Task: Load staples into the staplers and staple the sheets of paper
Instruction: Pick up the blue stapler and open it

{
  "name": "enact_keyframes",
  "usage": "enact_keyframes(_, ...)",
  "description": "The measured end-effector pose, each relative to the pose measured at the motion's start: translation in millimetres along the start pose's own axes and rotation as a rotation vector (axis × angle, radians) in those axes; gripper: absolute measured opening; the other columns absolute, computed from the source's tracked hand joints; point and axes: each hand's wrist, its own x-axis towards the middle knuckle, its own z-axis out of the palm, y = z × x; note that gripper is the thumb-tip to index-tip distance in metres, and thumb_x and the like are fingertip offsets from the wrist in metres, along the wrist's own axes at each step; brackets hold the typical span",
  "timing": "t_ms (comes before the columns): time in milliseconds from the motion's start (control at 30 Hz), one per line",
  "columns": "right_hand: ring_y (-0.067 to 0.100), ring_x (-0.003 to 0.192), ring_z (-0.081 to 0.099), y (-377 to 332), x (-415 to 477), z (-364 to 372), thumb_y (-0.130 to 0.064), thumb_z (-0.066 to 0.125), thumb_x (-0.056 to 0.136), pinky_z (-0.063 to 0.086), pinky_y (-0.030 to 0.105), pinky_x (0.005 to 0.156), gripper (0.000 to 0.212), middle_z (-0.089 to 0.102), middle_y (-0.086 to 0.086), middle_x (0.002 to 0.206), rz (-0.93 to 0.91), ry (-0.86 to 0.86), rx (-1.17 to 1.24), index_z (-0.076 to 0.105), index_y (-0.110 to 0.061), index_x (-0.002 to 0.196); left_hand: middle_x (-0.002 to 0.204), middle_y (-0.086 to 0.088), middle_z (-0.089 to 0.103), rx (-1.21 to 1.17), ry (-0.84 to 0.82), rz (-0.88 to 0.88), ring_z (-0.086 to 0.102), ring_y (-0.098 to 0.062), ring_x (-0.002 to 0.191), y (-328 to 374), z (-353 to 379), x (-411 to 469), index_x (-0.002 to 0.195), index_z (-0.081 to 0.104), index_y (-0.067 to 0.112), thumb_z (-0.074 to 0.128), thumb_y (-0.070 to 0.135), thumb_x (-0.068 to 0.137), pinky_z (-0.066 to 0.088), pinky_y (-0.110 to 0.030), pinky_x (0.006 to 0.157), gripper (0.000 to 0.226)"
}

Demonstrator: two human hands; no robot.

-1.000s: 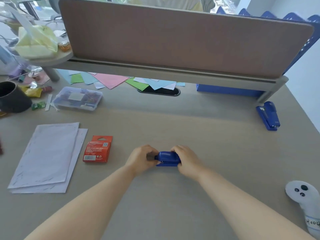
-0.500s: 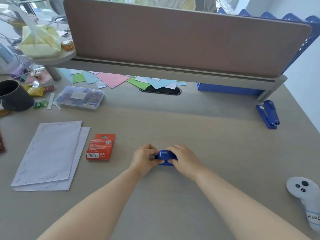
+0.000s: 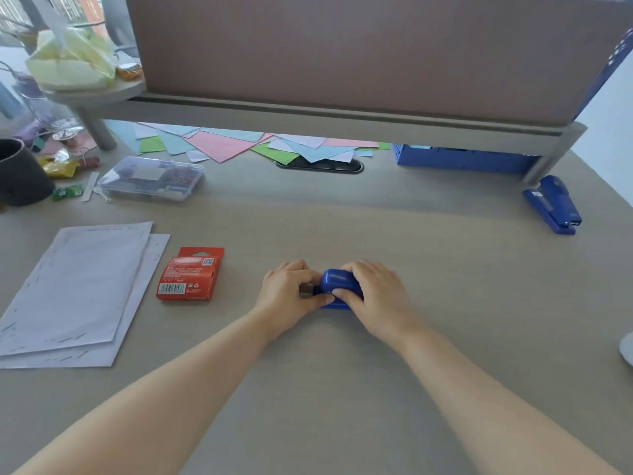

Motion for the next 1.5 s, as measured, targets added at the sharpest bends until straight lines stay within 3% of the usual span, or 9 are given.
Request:
enact_keyframes(233,0.022,0.09,0.057,-0.1,-2.7,-2.5,-0.02,0.054,0.089,0.043,0.034,0.081,0.015,0.061,-0.004,0.094,0.002,0.127,0.308,0.056,-0.014,0.103,0.072,0.015,0.049,0.001,0.024,0.039,0.053,-0.016,0.081,-7.1,3.6,-0.2,0.093,0.069,0.024,0.073,0.03,0.074,0.045,-0.042,0.09,0.02)
enact_keyframes(400,0.006,0.096,0.052,2.1,-5.2,1.5,-0.015,0.049,0.093,0.04,0.021,0.092,0.034,0.054,-0.022,0.104,-0.044,0.261,0.492,0.047,-0.028,0.124,0.082,0.011,0.051,0.077,0.01,0.079,0.059,-0.018,0.093,-3.2,2.6,-5.5,0.11,0.063,0.035,0.065,0.032,0.081,0.045,-0.04,0.097,0.028)
enact_keyframes(567,0.016,0.102,0.055,4.3,-10.3,-3.6,-0.023,0.046,0.09,0.043,0.043,0.103,0.032,0.056,-0.012,0.108,-0.027,0.319,0.576,0.047,-0.039,0.117,0.093,0.004,0.052,0.115,0.001,0.07,0.059,-0.02,0.099,-3.6,2.6,-7.4,0.111,0.062,0.035,0.059,0.032,0.085,0.041,-0.041,0.101,0.026)
enact_keyframes(733,-0.014,0.08,0.05,5.4,-16.1,-23.0,-0.008,0.044,0.094,0.04,0.002,0.075,0.03,0.053,-0.013,0.097,-0.008,0.39,0.587,0.047,-0.013,0.124,0.096,0.004,0.052,0.14,-0.012,0.06,0.057,-0.02,0.104,-3.0,1.9,-7.9,0.114,0.06,0.033,0.058,0.033,0.087,0.038,-0.04,0.103,0.027)
enact_keyframes(867,0.004,0.081,0.05,20.3,-26.3,-39.1,-0.004,0.039,0.095,0.045,0.009,0.077,0.029,0.05,-0.008,0.092,0.074,0.483,0.593,0.041,-0.006,0.123,0.099,0.002,0.054,0.152,-0.019,0.052,0.057,-0.022,0.105,-2.7,1.0,-7.9,0.116,0.059,0.032,0.057,0.032,0.087,0.039,-0.041,0.103,0.029)
enact_keyframes(933,0.014,0.089,0.05,33.9,-34.8,-43.4,-0.003,0.036,0.095,0.052,0.025,0.08,0.03,0.047,0.001,0.103,0.122,0.516,0.588,0.037,-0.008,0.125,0.101,-0.001,0.056,0.148,-0.021,0.048,0.057,-0.022,0.104,-1.5,1.3,-8.4,0.116,0.059,0.031,0.058,0.031,0.087,0.039,-0.039,0.102,0.029)
enact_keyframes(1000,0.016,0.095,0.049,47.4,-46.2,-44.6,0.0,0.032,0.095,0.055,0.024,0.072,0.036,0.039,0.003,0.113,0.191,0.505,0.58,0.033,-0.011,0.129,0.099,0.0,0.055,0.149,-0.022,0.049,0.058,-0.022,0.104,-0.4,1.0,-9.2,0.116,0.06,0.03,0.058,0.031,0.087,0.04,-0.038,0.1,0.03)
enact_keyframes(1300,0.029,0.115,0.047,101.6,-62.0,-32.8,-0.001,0.046,0.09,0.034,0.032,0.101,0.033,0.051,0.016,0.125,0.403,0.354,0.242,0.046,-0.002,0.123,0.095,0.002,0.05,0.138,-0.009,0.052,0.059,-0.023,0.1,-0.2,0.9,-8.2,0.115,0.06,0.024,0.058,0.027,0.087,0.043,-0.042,0.1,0.029)
enact_keyframes(1500,0.035,0.119,0.043,102.0,-56.5,-26.4,-0.006,0.052,0.086,0.032,0.036,0.105,0.034,0.054,0.017,0.127,0.385,0.222,0.026,0.053,-0.007,0.12,0.117,-0.007,0.058,0.224,0.01,0.067,0.053,-0.028,0.108,-2.3,5.1,-4.7,0.114,0.056,0.015,0.05,0.02,0.091,0.041,-0.044,0.099,0.024)
